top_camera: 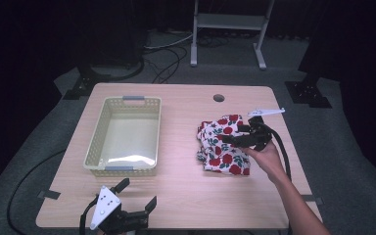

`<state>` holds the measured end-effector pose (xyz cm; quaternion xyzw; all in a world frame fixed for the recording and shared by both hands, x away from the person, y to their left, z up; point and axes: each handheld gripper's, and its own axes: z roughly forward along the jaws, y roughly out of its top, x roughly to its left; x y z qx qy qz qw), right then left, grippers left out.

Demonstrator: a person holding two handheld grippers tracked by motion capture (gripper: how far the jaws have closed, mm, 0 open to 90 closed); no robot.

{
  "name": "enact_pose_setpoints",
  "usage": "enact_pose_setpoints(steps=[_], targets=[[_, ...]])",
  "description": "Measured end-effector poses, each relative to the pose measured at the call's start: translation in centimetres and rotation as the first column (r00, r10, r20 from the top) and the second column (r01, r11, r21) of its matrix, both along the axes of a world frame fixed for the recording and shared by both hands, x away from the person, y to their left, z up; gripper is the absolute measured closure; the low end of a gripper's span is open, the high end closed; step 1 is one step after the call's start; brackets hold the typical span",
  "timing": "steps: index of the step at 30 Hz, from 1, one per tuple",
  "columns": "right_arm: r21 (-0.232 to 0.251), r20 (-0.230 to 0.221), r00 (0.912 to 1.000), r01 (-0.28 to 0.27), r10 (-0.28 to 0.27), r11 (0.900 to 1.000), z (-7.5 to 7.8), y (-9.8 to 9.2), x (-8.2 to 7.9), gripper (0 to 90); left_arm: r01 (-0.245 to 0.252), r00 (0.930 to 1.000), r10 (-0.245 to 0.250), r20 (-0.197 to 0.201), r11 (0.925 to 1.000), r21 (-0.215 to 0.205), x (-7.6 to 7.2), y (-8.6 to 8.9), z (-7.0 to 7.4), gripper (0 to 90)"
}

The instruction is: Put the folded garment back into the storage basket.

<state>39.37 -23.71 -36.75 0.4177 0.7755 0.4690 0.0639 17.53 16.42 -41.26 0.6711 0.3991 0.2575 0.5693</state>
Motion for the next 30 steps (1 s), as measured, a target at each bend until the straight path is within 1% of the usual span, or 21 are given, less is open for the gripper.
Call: enact_pose_setpoints(steps=[2,4,6,7,8,12,13,15,19,23,25,26,28,29,30], targets=[[-0.003,-0.018,0.9998,0.009,-0.009,1.0,-0.3,0.0,0.4,3.9,0.0,1.0,0.0,0.001,1.0,0.0,0.0,0.0,0.0,0.0],[-0.017,-0.03,0.9994,0.016,-0.017,1.0,-0.6,0.0,0.7,3.9,0.0,1.0,0.0,0.002,1.0,-0.001,0.0,0.0,0.0,0.0],[-0.032,-0.041,0.999,0.015,-0.016,0.999,-0.9,0.1,1.0,4.6,0.001,1.0,-0.001,0.001,1.0,-0.002,0.0,-0.1,0.0,0.0],[-0.053,-0.059,0.9981,0.015,-0.018,0.998,-1.3,0.3,1.2,4.8,0.001,1.0,-0.001,0.001,1.0,-0.002,0.0,-0.1,0.0,0.0],[-0.053,-0.059,0.9981,0.015,-0.018,0.998,-1.3,0.3,1.2,4.8,0.002,1.0,-0.002,0.001,1.0,-0.002,0.0,-0.1,0.1,0.0],[-0.08,-0.082,0.9966,0.003,-0.01,0.997,-1.8,0.6,1.8,6.8,0.005,1.0,-0.005,0.003,1.0,-0.001,-0.1,-0.1,0.1,0.0],[-0.097,-0.093,0.9956,-0.001,-0.009,0.995,-2.1,0.8,2.0,10.7,0.005,1.0,-0.005,0.003,1.0,-0.001,-0.1,-0.2,0.1,0.0],[-0.095,-0.097,0.9953,-0.003,-0.006,0.995,-2.2,0.8,2.1,12.0,0.005,1.0,-0.005,0.003,1.0,-0.001,-0.1,-0.2,0.1,0.0],[-0.116,-0.111,0.9937,0.003,-0.016,0.993,-2.8,0.9,2.5,14.3,0.005,1.0,-0.005,0.002,1.0,-0.001,-0.1,-0.2,0.1,0.0],[-0.152,-0.134,0.9908,-0.001,-0.02,0.988,-3.5,1.0,2.9,18.4,0.005,1.0,-0.005,0.002,1.0,-0.002,0.0,-0.2,0.0,0.0],[-0.17,-0.135,0.9906,0.001,-0.024,0.985,-3.8,1.1,3.1,19.2,0.006,1.0,-0.005,0.002,1.0,-0.002,0.0,-0.2,0.0,0.0],[-0.181,-0.134,0.9906,0.002,-0.027,0.983,-4.0,1.2,3.1,22.4,0.005,1.0,-0.005,0.001,1.0,-0.002,0.0,-0.2,0.0,0.0],[-0.206,-0.127,0.9912,0.01,-0.036,0.979,-4.3,1.2,3.2,24.9,0.004,1.0,-0.004,0.001,1.0,-0.003,0.0,-0.2,0.0,0.0],[-0.206,-0.127,0.9912,0.01,-0.036,0.979,-4.3,1.2,3.2,24.9,0.004,1.0,-0.004,0.001,1.0,-0.003,0.0,-0.2,0.0,0.0],[-0.219,-0.126,0.9911,0.013,-0.042,0.976,-4.4,1.3,3.3,26.6,0.005,1.0,-0.005,0.0,1.0,-0.004,0.0,-0.2,0.0,0.0]])
